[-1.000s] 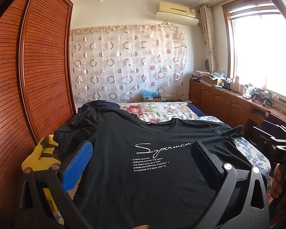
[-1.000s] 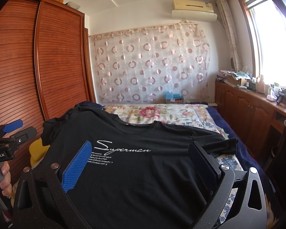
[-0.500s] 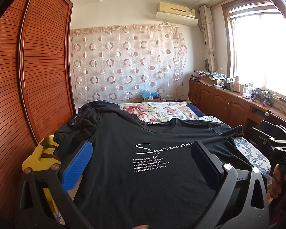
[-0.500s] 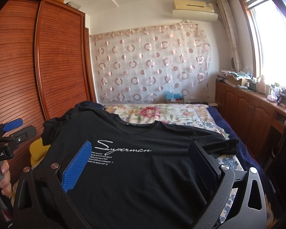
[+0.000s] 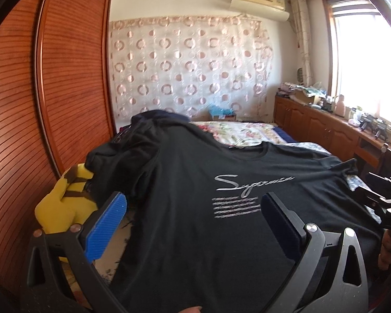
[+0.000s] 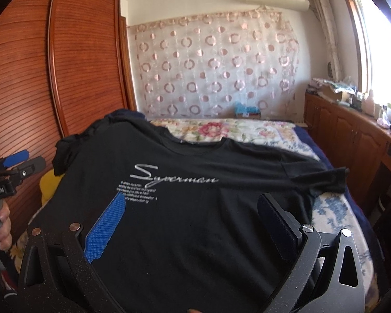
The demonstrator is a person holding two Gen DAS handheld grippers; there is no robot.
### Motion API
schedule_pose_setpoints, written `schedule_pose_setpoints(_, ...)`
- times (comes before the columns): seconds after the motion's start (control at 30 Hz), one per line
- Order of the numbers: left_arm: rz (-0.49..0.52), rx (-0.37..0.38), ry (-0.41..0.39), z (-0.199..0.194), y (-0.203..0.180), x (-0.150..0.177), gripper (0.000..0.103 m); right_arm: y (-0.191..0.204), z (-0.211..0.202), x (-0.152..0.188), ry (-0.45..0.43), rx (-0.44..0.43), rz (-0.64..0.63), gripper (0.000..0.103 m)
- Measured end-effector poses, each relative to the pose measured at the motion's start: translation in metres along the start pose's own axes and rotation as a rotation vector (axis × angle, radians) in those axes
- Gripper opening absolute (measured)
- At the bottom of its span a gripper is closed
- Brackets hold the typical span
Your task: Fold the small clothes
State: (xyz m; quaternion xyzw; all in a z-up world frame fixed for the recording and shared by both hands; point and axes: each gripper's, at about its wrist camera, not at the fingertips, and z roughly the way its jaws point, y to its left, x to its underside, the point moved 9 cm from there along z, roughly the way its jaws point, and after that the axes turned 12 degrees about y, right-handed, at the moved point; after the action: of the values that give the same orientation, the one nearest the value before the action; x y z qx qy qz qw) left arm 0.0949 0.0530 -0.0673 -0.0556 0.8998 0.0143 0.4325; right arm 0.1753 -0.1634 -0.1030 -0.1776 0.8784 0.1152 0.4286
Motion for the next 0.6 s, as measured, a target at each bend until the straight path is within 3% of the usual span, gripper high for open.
schedule_pose_setpoints(0.23,0.001,-0.059,0.020,0.017,0.044,-0.011,0.103,-0.007,0.030,0.016,0.071,-0.025,-0.013,0.103)
schedule_pose_setpoints(0.6,0.020,-0.053,0.058,0.042,0.106,-0.042,0.103,0.001,0.043,-0.005,0.061,-0.051,-0.065,0.103)
